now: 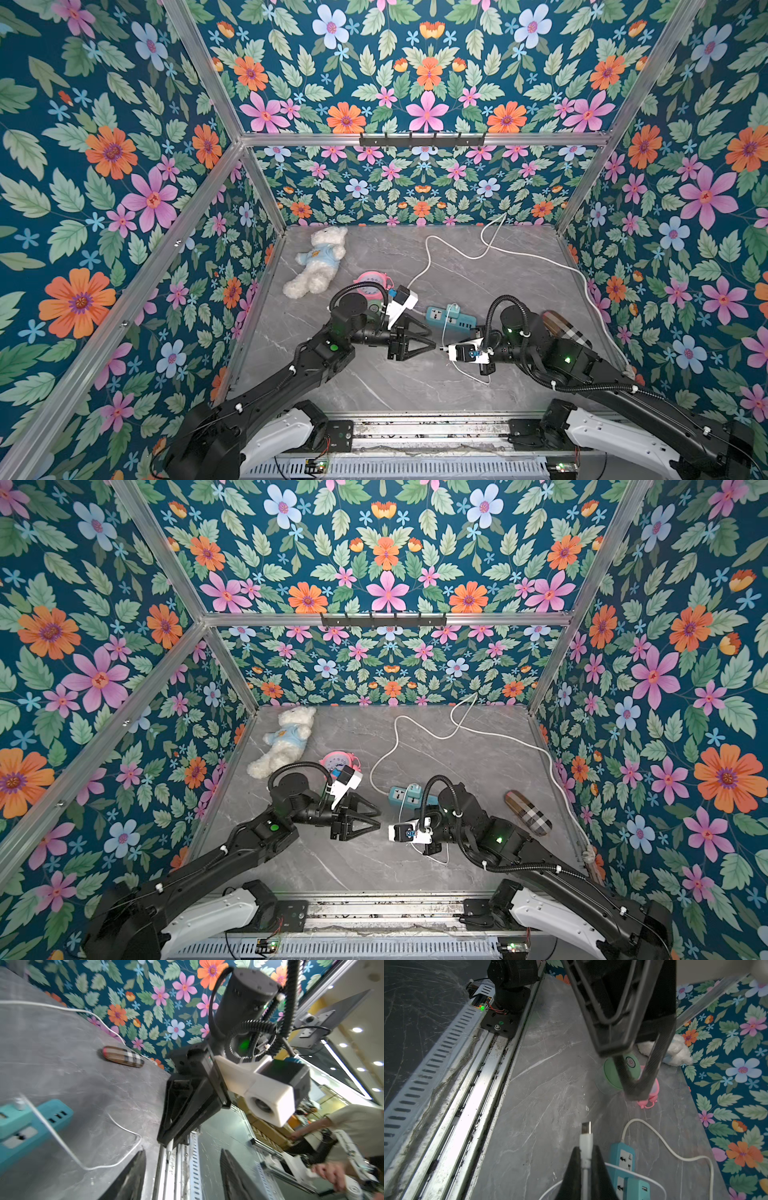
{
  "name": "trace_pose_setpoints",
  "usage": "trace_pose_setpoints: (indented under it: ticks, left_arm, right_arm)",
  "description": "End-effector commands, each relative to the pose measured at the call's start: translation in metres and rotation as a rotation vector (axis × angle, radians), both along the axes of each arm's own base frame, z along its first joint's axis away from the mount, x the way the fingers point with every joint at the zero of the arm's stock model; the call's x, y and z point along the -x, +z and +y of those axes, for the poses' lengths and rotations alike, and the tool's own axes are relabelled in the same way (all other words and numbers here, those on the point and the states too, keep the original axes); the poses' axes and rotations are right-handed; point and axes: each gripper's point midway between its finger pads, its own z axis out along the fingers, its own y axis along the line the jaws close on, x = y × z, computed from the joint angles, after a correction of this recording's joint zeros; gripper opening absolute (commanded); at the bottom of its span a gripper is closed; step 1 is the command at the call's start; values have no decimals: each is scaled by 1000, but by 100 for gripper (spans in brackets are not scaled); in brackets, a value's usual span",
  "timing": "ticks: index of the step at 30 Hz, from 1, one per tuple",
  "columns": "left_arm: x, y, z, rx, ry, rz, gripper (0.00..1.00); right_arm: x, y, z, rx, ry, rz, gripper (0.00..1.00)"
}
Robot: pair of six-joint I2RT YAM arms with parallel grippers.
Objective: Charge the cordless meat grinders
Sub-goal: Pick up the charging cable from the center of the board, then adjust the cordless meat grinder at the center of the board.
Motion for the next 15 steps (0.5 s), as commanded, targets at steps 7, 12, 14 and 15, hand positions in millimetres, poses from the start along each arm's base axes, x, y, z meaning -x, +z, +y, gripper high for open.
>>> trace_pose_setpoints:
  ticks: [7, 12, 14, 15]
  left_arm:
    - [-155, -55, 108, -660, 986, 22, 72]
    - [-170, -90, 126, -1094, 884, -45, 77]
    - [-172, -100, 131, -1189, 820, -59, 79]
    - [-172, -104, 132, -1212, 778, -53, 80]
  right_arm:
    - [-35, -5, -18, -222, -487, 392, 0]
    - [-34, -13, -28, -176, -566, 458, 0]
    - [-34, -14, -30, -167, -576, 470, 0]
    - [-33, -14, -30, -162, -582, 476, 0]
